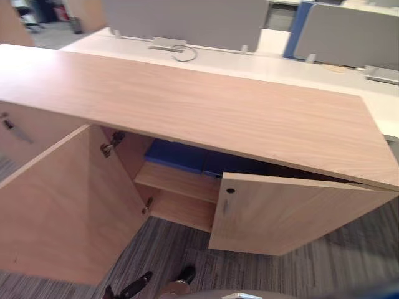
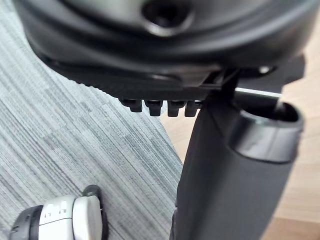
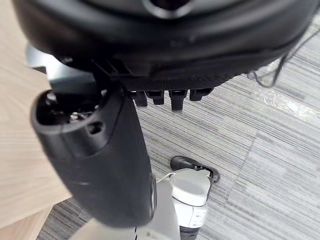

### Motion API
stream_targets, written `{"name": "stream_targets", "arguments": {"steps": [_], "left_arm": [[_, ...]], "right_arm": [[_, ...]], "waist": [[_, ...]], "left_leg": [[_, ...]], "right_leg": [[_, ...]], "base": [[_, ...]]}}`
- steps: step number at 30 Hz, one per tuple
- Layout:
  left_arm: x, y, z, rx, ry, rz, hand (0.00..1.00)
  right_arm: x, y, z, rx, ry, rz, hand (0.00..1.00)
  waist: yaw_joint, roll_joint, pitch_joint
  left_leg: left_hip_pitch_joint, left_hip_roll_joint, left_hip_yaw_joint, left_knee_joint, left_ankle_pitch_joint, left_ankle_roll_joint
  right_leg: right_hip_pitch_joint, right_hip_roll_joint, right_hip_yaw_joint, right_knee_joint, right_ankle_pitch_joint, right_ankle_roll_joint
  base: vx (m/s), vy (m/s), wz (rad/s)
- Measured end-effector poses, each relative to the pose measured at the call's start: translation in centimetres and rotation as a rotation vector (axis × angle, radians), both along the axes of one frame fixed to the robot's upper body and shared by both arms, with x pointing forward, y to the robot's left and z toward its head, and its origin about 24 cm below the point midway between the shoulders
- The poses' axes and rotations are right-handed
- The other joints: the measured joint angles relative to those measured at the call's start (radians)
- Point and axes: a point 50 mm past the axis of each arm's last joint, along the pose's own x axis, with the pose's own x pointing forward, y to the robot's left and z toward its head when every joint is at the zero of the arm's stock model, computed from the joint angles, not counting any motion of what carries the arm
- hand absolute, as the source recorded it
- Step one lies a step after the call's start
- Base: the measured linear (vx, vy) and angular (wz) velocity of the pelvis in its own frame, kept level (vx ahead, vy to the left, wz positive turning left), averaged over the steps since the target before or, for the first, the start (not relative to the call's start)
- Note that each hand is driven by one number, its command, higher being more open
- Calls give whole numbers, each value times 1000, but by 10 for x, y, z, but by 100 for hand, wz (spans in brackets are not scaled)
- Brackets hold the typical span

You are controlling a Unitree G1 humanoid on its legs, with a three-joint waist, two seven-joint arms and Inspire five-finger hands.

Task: Walk over to the cabinet, pick up the folder, carry it to the office cabinet, place the folder inside the office cabinet, then close the office cabinet door

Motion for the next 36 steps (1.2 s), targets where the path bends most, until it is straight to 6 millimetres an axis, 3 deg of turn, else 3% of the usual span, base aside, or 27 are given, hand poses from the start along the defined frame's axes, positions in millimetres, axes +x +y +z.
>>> {"name": "stream_targets", "arguments": {"steps": [1, 3, 7, 9, 10, 12, 13, 14, 15, 17, 19, 20, 21, 22, 23, 24, 25, 27, 28, 30, 33, 34, 36], "left_arm": [[-3, -8, -2, -22, 15, -33, 100], [-2, -14, -2, -41, 8, -80, 100], [6, -10, 4, -70, -36, -307, 100], [13, -12, 5, -112, -71, -388, 100], [19, -11, 7, -126, -85, -442, 100], [32, -14, 10, -137, -115, -534, 100], [42, -15, 12, -145, -141, -581, 100], [55, -17, 16, -156, -179, -604, 100], [61, -20, 17, -157, -195, -635, 100], [60, -24, 16, -172, -179, -700, 100], [56, -24, 13, -188, -154, -726, 100], [55, -25, 10, -199, -138, -726, 100], [56, -20, 8, -204, -122, -687, 100], [47, -13, 4, -201, -93, -616, 100], [41, -11, 2, -211, -85, -565, 100], [34, -11, -1, -240, -84, -463, 100], [28, -10, -4, -249, -79, -382, 100], [18, -9, -8, -266, -50, -307, 100], [13, -13, -10, -290, -45, -245, 100], [-1, -16, -14, -319, -33, -150, 100], [-27, -19, -17, -347, -12, -4, 100], [-38, -22, -18, -360, 0, 36, 100], [-46, -22, -18, -366, 7, 67, 100]], "right_arm": [[0, 8, -2, -1, -5, -12, 100], [7, 13, -4, -3, -23, 0, 100], [44, 35, -4, 49, -134, 60, 100], [54, 46, -4, 79, -171, 72, 100], [57, 44, -3, 79, -181, 85, 100], [62, 45, -2, 79, -200, 70, 100], [67, 45, -2, 78, -209, 69, 100], [73, 41, 0, 70, -227, 60, 100], [71, 37, 0, 64, -223, 21, 100], [69, 36, 0, 69, -219, -6, 100], [68, 35, 0, 69, -215, -25, 100], [67, 33, 0, 70, -217, -57, 100], [62, 33, -2, 81, -208, -127, 100], [55, 40, -5, 106, -182, -182, 100], [53, 42, -6, 110, -177, -195, 100], [52, 40, -6, 111, -180, -219, 100], [56, 41, -5, 120, -200, -248, 100], [61, 42, -4, 137, -229, -288, 100], [62, 41, -4, 146, -242, -328, 100], [62, 38, -4, 144, -249, -364, 100], [61, 41, -5, 169, -245, -446, 100], [60, 40, -5, 165, -248, -473, 100], [62, 41, -5, 169, -253, -477, 100]], "waist": [[-5, 21, -8], [-16, 31, -12], [-17, 17, 11], [-22, 18, 23], [-23, 21, 34], [-36, 9, 53], [-41, 10, 76], [-52, 35, 109], [-54, 52, 114], [-60, 57, 107], [-74, 66, 98], [-81, 76, 95], [-82, 57, 93], [-76, 32, 85], [-73, 24, 80], [-74, 30, 82], [-71, 20, 76], [-77, 21, 64], [-67, 25, 52], [-62, 49, 40], [-73, 65, 36], [-71, 73, 34], [-69, 78, 30]], "left_leg": [[3, 9, 28, 45, -1, -13], [-2, 40, 71, 57, -19, -37], [-38, 122, 43, 22, -3, -66], [-52, 134, 32, 20, 6, -78], [-70, 130, 66, 26, 30, -67], [-107, 126, 261, 37, 76, 24], [-151, 152, 447, 108, 38, 102], [-243, 230, 717, 338, -59, 164], [-271, 292, 887, 514, -121, 182], [-237, 340, 1053, 656, -207, 213], [-187, 352, 1154, 659, -269, 219], [-175, 337, 1197, 597, -296, 218], [-162, 273, 1196, 526, -296, 230], [-141, 216, 1171, 461, -276, 250], [-132, 191, 1154, 436, -260, 261], [-113, 156, 1115, 391, -243, 272], [-98, 108, 1082, 343, -223, 277], [-74, 40, 1025, 261, -181, 276], [-49, 2, 1001, 177, -131, 272], [3, -43, 960, 19, -61, 248], [26, -21, 1078, 0, -88, 259], [51, -34, 1062, -37, -66, 273], [85, -48, 1037, -102, -35, 268]], "right_leg": [[29, 15, -42, -12, 0, -15], [42, 49, -96, -26, 7, -31], [42, 145, -125, -91, 45, -79], [44, 164, -143, -95, 47, -83], [46, 166, -164, -95, 49, -85], [40, 146, -208, -95, 58, -101], [34, 140, -234, -100, 63, -108], [43, 142, -276, -99, 66, -112], [64, 139, -316, -109, 66, -112], [91, 121, -371, -129, 63, -106], [99, 117, -440, -132, 62, -83], [95, 118, -485, -118, 56, -72], [95, 101, -551, -98, 48, -62], [98, 69, -608, -65, 49, -62], [97, 54, -630, -40, 49, -62], [107, 46, -644, -55, 20, -64], [117, 48, -658, -135, 24, -67], [130, 31, -689, -161, 69, -42], [126, 13, -724, -155, 85, -34], [126, -3, -784, -147, 107, -31], [158, -30, -858, -133, 110, -32], [168, -36, -874, -110, 108, -32], [161, -41, -874, -93, 108, -43]], "base": [[-92, -311, 98], [-17, -287, 81], [21, -220, 23], [-1, -194, 35], [-37, -161, 61], [-58, -59, 65], [-77, -6, 75], [-53, 6, 91], [-11, 4, 86], [89, 47, 75], [179, 87, 104], [213, 93, 167], [244, 105, 196], [198, 84, 179], [168, 84, 159], [82, 85, 139], [28, 80, 134], [2, 61, 122], [41, 53, 108], [50, 42, 93], [16, 5, 83], [20, 8, 63], [74, 91, 40]]}}
